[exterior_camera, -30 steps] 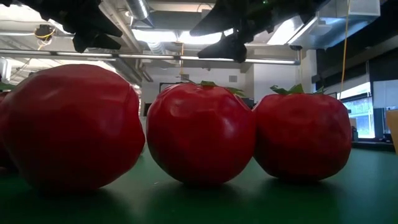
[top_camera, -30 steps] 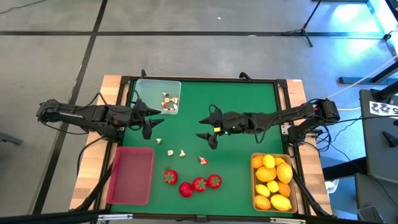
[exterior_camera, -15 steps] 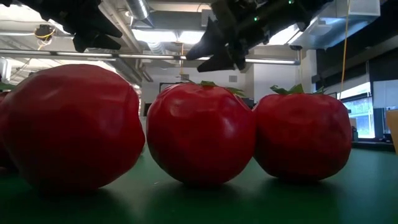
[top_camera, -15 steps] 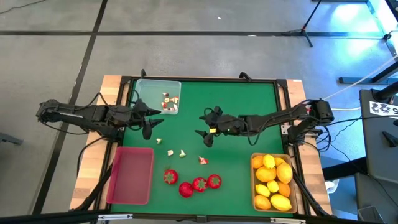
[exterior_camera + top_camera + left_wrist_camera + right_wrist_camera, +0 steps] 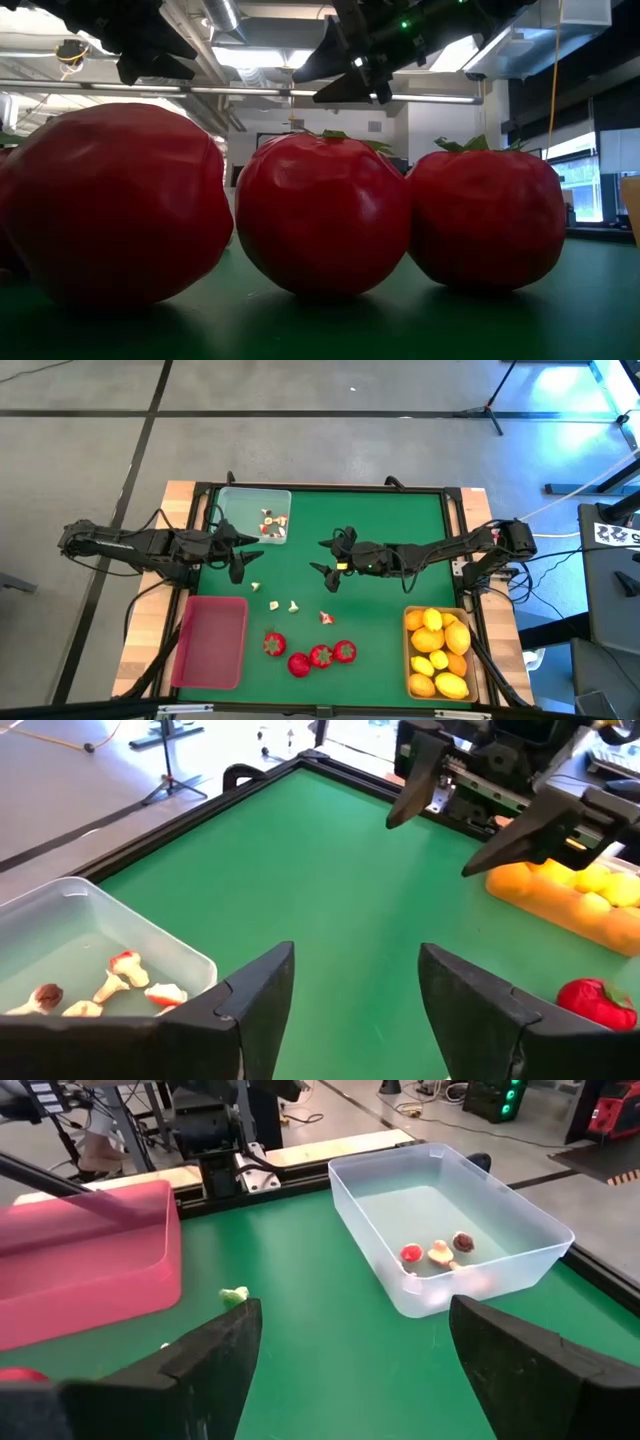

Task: Sort produce into baskets
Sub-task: Put the tomato into the pink bin

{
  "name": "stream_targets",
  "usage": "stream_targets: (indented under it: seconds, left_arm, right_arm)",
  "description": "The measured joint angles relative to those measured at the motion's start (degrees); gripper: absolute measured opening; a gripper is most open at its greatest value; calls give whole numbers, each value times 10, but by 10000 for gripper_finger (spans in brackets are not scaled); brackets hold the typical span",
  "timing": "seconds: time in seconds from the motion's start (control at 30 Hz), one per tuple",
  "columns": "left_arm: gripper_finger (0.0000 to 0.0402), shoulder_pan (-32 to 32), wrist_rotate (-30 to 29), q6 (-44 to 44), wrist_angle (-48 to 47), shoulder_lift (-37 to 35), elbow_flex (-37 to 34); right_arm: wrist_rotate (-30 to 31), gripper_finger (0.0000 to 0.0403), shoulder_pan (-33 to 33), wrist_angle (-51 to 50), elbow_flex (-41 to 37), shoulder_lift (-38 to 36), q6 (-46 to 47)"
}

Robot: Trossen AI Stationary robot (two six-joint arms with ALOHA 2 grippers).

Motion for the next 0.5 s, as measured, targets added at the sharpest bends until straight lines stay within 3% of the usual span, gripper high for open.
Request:
stream_targets:
  seconds: [0.5]
  left_arm:
    - [210,0,-28,-7,0,0,0]
  right_arm:
    - [0,319,1,1,0,0,-18]
